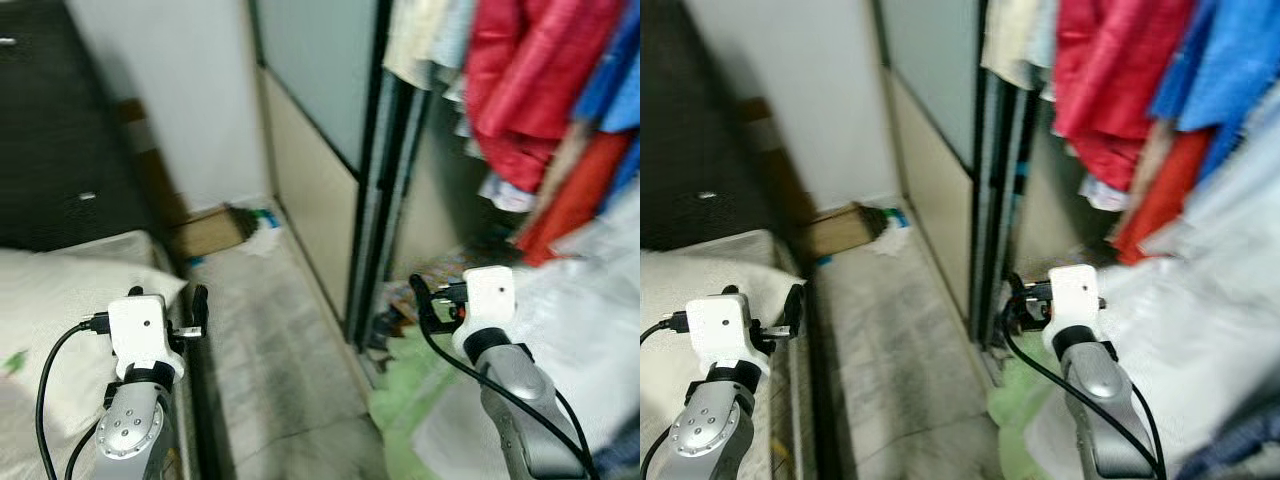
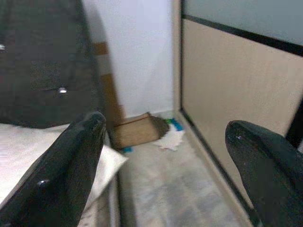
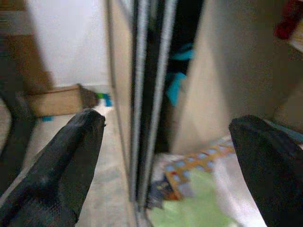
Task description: Clean up the room
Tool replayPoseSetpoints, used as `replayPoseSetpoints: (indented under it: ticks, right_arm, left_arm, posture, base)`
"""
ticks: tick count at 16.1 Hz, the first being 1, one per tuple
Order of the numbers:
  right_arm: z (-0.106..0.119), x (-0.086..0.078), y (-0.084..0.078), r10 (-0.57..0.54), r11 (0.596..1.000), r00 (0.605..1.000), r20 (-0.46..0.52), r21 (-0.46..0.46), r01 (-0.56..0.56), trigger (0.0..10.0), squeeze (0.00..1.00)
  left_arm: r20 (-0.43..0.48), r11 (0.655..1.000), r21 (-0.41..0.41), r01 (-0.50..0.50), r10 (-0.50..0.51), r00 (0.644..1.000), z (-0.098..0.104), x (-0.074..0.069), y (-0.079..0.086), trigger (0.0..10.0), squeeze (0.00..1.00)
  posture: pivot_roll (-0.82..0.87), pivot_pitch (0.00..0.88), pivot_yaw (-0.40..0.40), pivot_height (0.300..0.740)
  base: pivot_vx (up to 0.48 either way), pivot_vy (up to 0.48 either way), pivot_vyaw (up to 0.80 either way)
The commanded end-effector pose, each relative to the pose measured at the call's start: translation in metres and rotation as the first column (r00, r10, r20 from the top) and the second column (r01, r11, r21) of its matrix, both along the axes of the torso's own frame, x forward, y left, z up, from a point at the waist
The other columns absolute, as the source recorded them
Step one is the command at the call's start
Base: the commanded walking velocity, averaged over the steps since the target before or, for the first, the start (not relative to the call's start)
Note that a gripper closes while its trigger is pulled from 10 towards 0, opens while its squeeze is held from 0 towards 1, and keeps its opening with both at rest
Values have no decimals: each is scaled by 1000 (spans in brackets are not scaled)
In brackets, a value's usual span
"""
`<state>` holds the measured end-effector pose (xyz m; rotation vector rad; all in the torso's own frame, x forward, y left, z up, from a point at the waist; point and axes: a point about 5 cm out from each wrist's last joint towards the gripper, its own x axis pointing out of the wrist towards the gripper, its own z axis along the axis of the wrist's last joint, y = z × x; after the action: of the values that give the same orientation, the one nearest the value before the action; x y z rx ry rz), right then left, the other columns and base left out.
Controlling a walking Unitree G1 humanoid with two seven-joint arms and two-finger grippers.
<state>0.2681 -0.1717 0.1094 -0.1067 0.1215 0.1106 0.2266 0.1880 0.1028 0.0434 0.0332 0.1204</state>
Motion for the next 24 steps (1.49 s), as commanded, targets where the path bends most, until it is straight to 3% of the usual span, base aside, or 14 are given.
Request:
replayPoseSetpoints:
  ticks: [1,10,16,24]
  right_arm:
    - [8,1,1,12,1000,999,34,3,-12,10000,0]
    - [14,9,9,52,998,997,61,20,-53,10000,0]
    - [23,19,17,51,998,995,86,17,-53,10000,0]
    - [17,20,20,33,998,996,82,51,-37,10000,0]
  left_arm:
    - [-18,1000,11,13,-12,1000,-3,0,-1,10000,0]
    - [-21,1000,-16,16,-17,1000,-2,2,-2,10000,0]
    - [24,999,12,36,-36,999,10,14,0,10000,0]
    - [0,999,-25,43,-43,999,4,17,-7,10000,0]
  posture:
    - [-100,0,42,740]
    - [-102,0,47,740]
    - [-90,6,52,740]
    - [-116,0,74,740]
  base:
    - [0,0,800]
    - [0,0,800]
    - [0,0,800]
    - [0,0,800]
